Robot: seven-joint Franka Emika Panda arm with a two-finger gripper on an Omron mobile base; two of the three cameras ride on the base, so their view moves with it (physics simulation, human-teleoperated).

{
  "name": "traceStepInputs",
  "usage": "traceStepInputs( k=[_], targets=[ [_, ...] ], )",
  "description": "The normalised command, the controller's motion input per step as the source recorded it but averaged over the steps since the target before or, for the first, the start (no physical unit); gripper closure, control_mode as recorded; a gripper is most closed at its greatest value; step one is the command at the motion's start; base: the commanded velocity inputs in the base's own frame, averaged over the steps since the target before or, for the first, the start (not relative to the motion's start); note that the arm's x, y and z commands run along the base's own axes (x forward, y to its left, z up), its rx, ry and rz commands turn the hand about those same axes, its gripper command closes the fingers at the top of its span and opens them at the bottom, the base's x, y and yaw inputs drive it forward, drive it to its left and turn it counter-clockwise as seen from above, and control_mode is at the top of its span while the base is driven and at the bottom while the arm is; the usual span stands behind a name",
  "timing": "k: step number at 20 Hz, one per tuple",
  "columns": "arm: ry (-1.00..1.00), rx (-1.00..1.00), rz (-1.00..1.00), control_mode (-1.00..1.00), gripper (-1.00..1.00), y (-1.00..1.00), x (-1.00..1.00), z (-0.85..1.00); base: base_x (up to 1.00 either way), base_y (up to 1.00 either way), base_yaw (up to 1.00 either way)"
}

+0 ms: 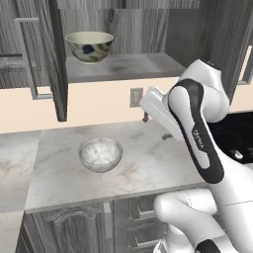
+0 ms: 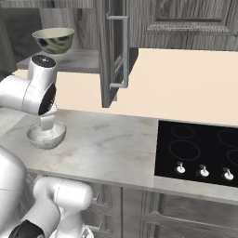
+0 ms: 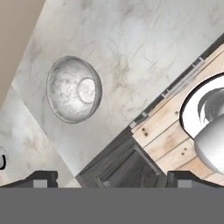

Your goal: Open the cabinet. Pick the bowls from the counter and place them in the cabinet. Then close the cabinet.

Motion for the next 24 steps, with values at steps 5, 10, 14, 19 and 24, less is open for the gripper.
traceStepInputs(
  k=[5,10,14,19,24],
  targets=[
    [0.00,-0.02,0.03,-1.00,-1.00,0.00,0.00,-0.39,0.00,0.00,0.00],
    [0.00,-0.01,0.05,-1.00,-1.00,0.00,0.00,-0.40,0.00,0.00,0.00],
    [-0.03,-0.02,0.07,-1.00,-1.00,0.00,0.00,-0.33,0.00,0.00,0.00],
    [0.00,-0.01,0.06,-1.00,-1.00,0.00,0.06,-0.35,0.00,0.00,0.00],
    [0.00,0.00,0.05,-1.00,-1.00,0.00,0.17,-0.39,0.00,0.00,0.00]
  ],
)
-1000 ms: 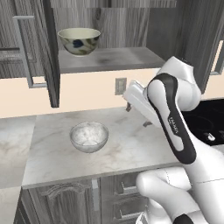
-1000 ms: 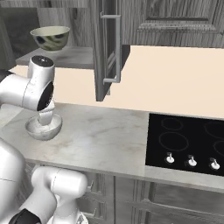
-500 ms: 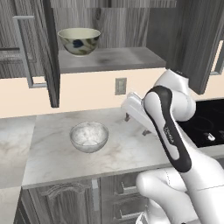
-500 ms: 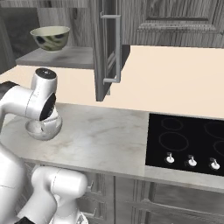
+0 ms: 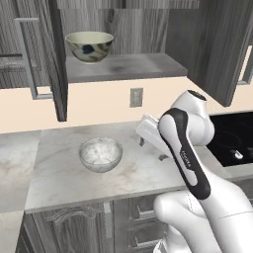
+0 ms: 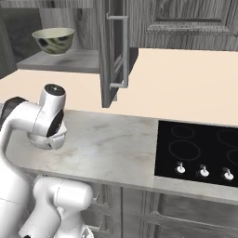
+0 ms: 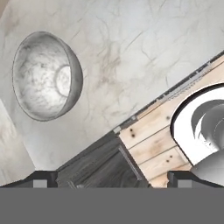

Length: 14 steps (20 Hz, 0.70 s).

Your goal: Open the cabinet. Pick the bowls from the counter and place them in the cabinet. Then close the cabinet.

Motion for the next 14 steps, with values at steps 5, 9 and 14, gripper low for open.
traceStepInputs(
  k=[5,9,14],
  targets=[
    [0.00,0.00,0.01,-1.00,-1.00,0.00,0.37,-0.35,0.00,0.00,0.00],
    [0.00,0.00,0.00,-1.00,-1.00,0.00,0.37,-0.31,0.00,0.00,0.00],
    [0.00,-0.01,0.00,-1.00,-1.00,0.03,0.31,-0.28,0.00,0.00,0.00]
  ],
)
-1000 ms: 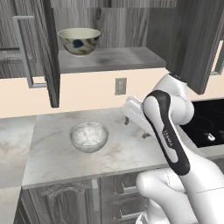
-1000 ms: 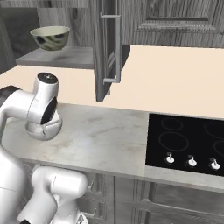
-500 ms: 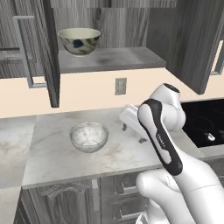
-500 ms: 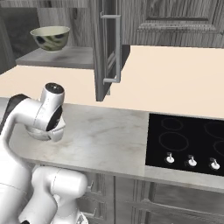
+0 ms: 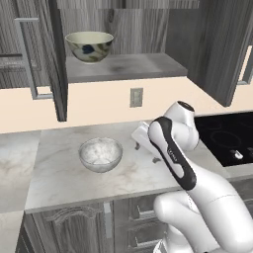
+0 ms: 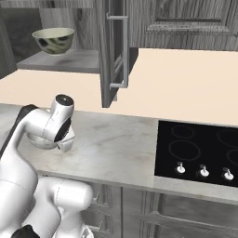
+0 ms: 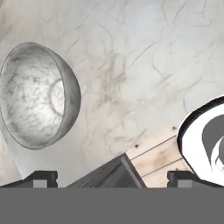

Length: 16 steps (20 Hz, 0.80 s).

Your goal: Open the cabinet. Pick the bowls from the counter and place them in the cabinet. Then close the cabinet.

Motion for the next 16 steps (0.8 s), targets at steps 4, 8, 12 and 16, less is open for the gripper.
traceStepInputs(
  k=[4,8,12,16],
  targets=[
    [0.00,-0.02,0.00,-1.00,-1.00,0.13,0.20,-0.23,0.00,0.00,0.00],
    [0.00,0.00,0.00,-1.00,-1.00,0.20,0.16,-0.16,0.00,0.00,0.00],
    [0.00,0.00,0.00,-1.00,-1.00,0.17,0.15,-0.14,0.00,0.00,0.00],
    [0.00,0.00,0.00,-1.00,-1.00,0.06,0.14,-0.16,0.00,0.00,0.00]
  ],
)
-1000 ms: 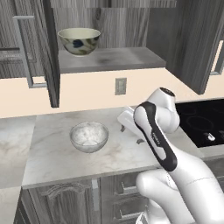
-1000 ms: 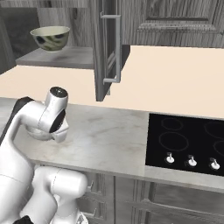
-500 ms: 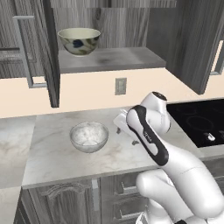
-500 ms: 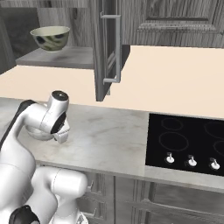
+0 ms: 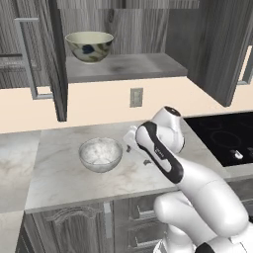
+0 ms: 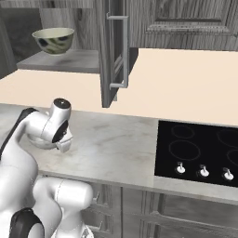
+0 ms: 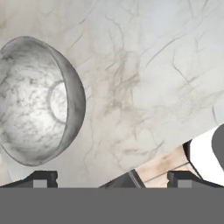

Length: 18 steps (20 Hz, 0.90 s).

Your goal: Open the cabinet. Pick the bowls from the counter and place them in the cabinet. Then close the cabinet.

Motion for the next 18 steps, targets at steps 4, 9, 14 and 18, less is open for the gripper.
traceStepInputs(
  k=[4,9,14,18],
  targets=[
    [0.00,0.00,0.00,-1.00,-1.00,0.03,0.18,-0.20,0.00,0.00,0.00],
    [0.00,0.00,0.00,-1.00,-1.00,0.01,0.23,-0.15,0.00,0.00,0.00],
    [0.00,0.00,0.00,-1.00,-1.00,0.04,0.27,-0.12,0.00,0.00,0.00],
    [0.00,0.00,0.00,-1.00,-1.00,0.09,0.26,-0.12,0.00,0.00,0.00]
  ],
)
